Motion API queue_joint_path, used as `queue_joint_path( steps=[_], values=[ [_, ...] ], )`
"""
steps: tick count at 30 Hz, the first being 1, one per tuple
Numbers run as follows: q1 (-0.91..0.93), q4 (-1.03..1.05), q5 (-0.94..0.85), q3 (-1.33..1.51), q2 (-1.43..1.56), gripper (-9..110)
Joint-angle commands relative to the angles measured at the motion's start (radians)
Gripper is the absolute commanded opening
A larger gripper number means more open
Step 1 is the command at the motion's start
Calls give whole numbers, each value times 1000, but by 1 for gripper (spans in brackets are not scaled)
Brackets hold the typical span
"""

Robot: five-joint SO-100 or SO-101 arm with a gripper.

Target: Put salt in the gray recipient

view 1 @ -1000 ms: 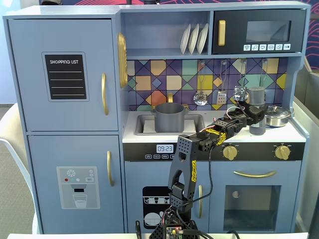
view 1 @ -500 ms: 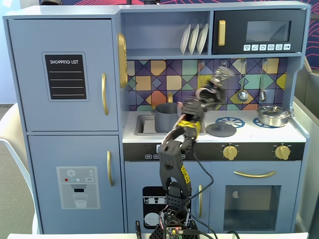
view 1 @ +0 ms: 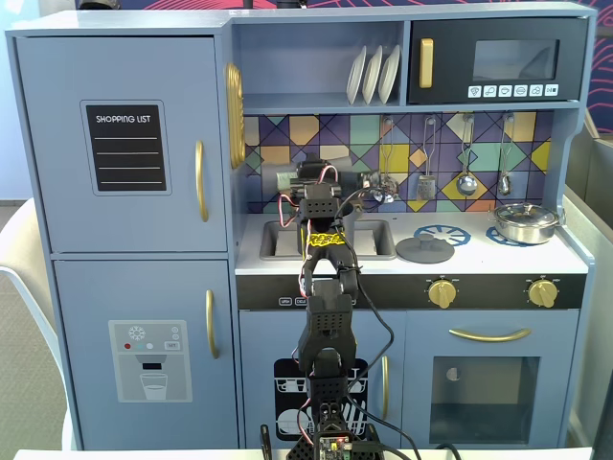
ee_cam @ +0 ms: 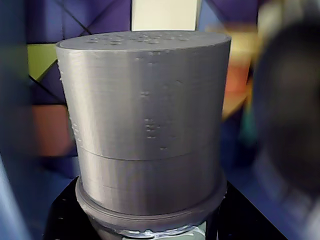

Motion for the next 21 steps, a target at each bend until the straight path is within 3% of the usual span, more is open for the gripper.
queue_joint_path(
  steps=[1, 16, 21],
  values=[
    [-25, 9, 308, -110, -8, 0],
    [-71, -213, 715, -175, -112, 0],
    [-43, -34, 818, -325, -222, 0]
  ],
)
